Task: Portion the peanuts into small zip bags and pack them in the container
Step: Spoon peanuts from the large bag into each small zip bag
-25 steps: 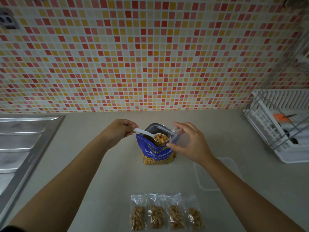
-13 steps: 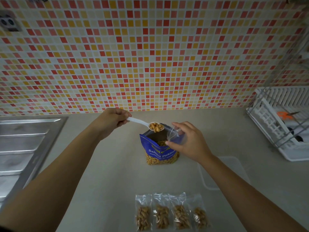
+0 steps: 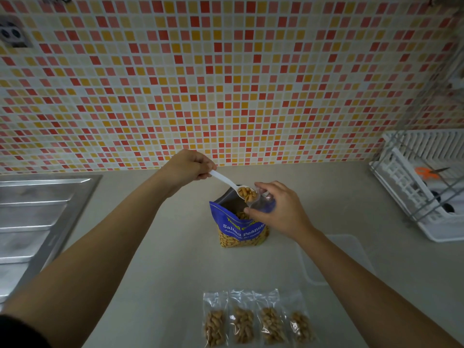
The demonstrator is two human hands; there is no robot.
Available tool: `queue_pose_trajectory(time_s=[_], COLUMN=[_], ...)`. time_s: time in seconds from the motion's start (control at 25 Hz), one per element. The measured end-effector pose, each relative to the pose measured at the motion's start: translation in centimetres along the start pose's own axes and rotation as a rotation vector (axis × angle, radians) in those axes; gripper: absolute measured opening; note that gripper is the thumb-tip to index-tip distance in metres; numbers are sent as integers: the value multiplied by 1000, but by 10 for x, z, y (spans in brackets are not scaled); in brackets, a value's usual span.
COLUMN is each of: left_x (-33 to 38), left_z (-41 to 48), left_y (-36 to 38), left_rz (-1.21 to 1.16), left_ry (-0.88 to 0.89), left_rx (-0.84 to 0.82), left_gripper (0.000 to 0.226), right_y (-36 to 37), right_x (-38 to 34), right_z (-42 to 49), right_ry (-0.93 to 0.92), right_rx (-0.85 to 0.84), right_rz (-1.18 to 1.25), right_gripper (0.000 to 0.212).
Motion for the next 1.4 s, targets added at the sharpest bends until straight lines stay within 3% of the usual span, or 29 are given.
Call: queue_pose_trajectory(time_s=[0.2, 0.36, 0.6, 1.0, 1.24, 1.32, 1.4], left_x=[28, 44, 75, 104, 57, 27, 2], left_z=[-4, -8, -19, -46, -32, -24, -19], left_y=[14, 24, 26, 25, -30, -13, 23], left_rz=[107, -32, 119, 289, -41, 73, 384], left_ry=[77, 99, 305, 496, 299, 249, 287], left_rx=[-46, -54, 116, 188, 375, 284, 173], left_gripper=[15, 23, 22, 23, 17, 16, 19], right_y=[2, -3, -12, -12, -18, -22, -25], right_x=[1, 0, 0, 4, 9, 11, 12], right_z=[2, 2, 0, -1, -3, -4, -4], right_ry=[4, -4, 2, -30, -36, -49, -61], right_rx=[13, 82, 161, 162, 186, 201, 204], right_rz=[34, 60, 117, 159, 190, 219, 238], right_gripper=[67, 65, 61, 64, 70, 69, 69])
Point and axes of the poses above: each hand's wrist, its own z-axis towards the middle knuckle, its own y-axis out of the palm, x = y × z, the point moved 7 cm from there along z, towards the middle knuckle, and after that the axes turned 9 degrees about -y, right-handed, at the moved point
